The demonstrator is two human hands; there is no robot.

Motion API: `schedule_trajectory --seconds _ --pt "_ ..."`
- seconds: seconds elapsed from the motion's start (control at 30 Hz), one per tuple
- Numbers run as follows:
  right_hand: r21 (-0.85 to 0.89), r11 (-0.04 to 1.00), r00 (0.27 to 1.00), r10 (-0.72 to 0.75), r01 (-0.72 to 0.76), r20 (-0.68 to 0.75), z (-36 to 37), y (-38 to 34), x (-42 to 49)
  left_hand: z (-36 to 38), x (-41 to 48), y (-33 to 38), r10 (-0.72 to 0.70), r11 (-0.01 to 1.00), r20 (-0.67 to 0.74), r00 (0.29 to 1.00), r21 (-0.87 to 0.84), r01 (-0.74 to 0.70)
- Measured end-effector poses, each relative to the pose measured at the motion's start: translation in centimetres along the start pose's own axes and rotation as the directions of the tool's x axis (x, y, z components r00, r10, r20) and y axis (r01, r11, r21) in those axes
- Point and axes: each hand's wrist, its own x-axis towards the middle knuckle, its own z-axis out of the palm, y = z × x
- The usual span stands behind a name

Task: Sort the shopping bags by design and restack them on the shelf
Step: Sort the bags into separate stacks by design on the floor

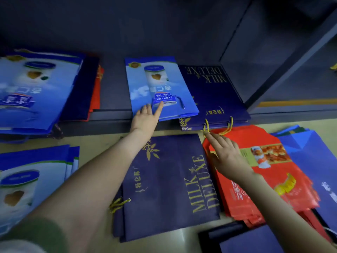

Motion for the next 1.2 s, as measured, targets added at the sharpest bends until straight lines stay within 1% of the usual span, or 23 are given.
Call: schedule_trajectory --seconds 0.03,0.07,0.13,0.17,0.23,0.3,0.37,0.43,0.47,0.53,0.6,0.63,0.67,0.7,0.77,0.83,0.9,0.97,1.03,1.07,1.1,1.17,1.2 --pt "0.027 1.000 0.999 -0.014 0.015 -0.042 0.0 -1.1 0.8 0.1 0.1 -0.6 0.022 1.000 0.022 1.000 0.013 -0.022" --pt "0.045 0.999 0.996 -0.027 0.031 -0.079 -0.2 -2.1 1.4 0.2 0.0 -1.1 0.047 0.999 -0.003 0.999 0.027 -0.047" --pt "0.048 0.998 0.989 -0.036 0.043 -0.146 -0.7 -3.8 2.4 -0.3 -0.9 -2.3 0.088 0.996 -0.106 0.990 0.030 -0.085" --pt "0.039 0.998 0.984 -0.033 0.040 -0.175 -1.0 -4.5 2.7 -0.5 -1.9 -3.0 0.115 0.993 -0.184 0.976 0.047 -0.108" --pt "0.013 1.000 0.976 0.008 -0.005 -0.216 -1.8 -6.0 3.2 -0.6 -4.3 -4.2 0.218 0.975 -0.336 0.916 0.034 -0.219" --pt "-0.061 0.998 0.967 0.004 -0.020 -0.256 -2.7 -7.7 3.5 -0.9 -7.6 -5.4 0.262 0.955 -0.464 0.846 -0.002 -0.297" --pt "-0.139 0.988 0.943 -0.115 0.074 -0.312 -3.6 -9.7 3.7 -1.1 -11.6 -6.9 0.265 0.946 -0.569 0.779 -0.006 -0.325" --pt "-0.163 0.963 0.908 -0.257 0.213 -0.330 -3.9 -11.9 3.1 -0.7 -15.5 -9.0 0.255 0.939 -0.588 0.768 -0.039 -0.342" --pt "-0.155 0.949 0.894 -0.310 0.273 -0.325 -3.7 -13.2 2.3 -0.4 -17.4 -10.1 0.249 0.938 -0.568 0.785 -0.062 -0.342" --pt "-0.134 0.912 0.860 -0.410 0.388 -0.304 -2.9 -16.3 -0.3 0.1 -21.2 -11.9 0.217 0.949 -0.474 0.854 -0.103 -0.298" --pt "-0.125 0.847 0.817 -0.532 0.517 -0.224 -1.6 -19.8 -3.4 0.7 -24.4 -13.1 0.165 0.968 -0.317 0.934 -0.130 -0.216" --pt "-0.113 0.814 0.791 -0.581 0.571 -0.191 -1.0 -21.6 -4.8 1.1 -25.8 -13.6 0.154 0.973 -0.222 0.963 -0.135 -0.187" --pt "-0.090 0.783 0.764 -0.621 0.615 -0.175 -0.3 -23.4 -6.0 1.6 -27.1 -14.1 0.168 0.974 -0.138 0.976 -0.131 -0.186" --pt "-0.057 0.757 0.741 -0.650 0.651 -0.172 0.3 -25.2 -7.1 2.3 -28.3 -14.6 0.210 0.968 -0.109 0.972 -0.113 -0.222" --pt "-0.001 0.703 0.693 -0.702 0.711 -0.162 1.6 -28.1 -8.5 4.0 -31.0 -16.2 0.323 0.942 -0.102 0.941 -0.064 -0.330" --pt "0.022 0.657 0.655 -0.748 0.754 -0.105 3.3 -30.1 -9.1 5.4 -33.8 -17.5 0.345 0.938 -0.031 0.938 -0.014 -0.346" --pt "0.032 0.622 0.622 -0.783 0.782 0.002 4.9 -31.5 -8.5 6.5 -36.8 -18.2 0.291 0.956 0.080 0.953 0.016 -0.293" --pt "0.067 0.591 0.575 -0.801 0.804 0.168 5.9 -33.1 -7.3 7.8 -39.3 -18.5 0.195 0.980 0.204 0.959 -0.003 -0.199" --pt "0.075 0.566 0.519 -0.795 0.821 0.313 6.6 -34.3 -6.0 8.2 -40.8 -18.8 0.102 0.995 0.282 0.954 -0.030 -0.098" --pt "0.102 0.539 0.481 -0.811 0.836 0.333 7.0 -34.6 -5.6 8.5 -41.1 -19.3 0.068 0.998 0.335 0.940 -0.033 -0.061" --pt "0.156 0.552 0.457 -0.793 0.819 0.402 7.1 -34.9 -5.3 9.3 -41.3 -20.1 0.047 0.999 0.383 0.922 -0.027 -0.040" --pt "0.213 0.607 0.471 -0.755 0.766 0.457 7.3 -35.1 -4.7 9.7 -41.1 -21.5 0.074 0.990 0.552 0.831 -0.140 0.005" --pt "0.237 0.632 0.484 -0.740 0.738 0.467 7.5 -35.1 -4.2 9.6 -40.6 -22.2 0.119 0.980 0.574 0.810 -0.199 -0.003"
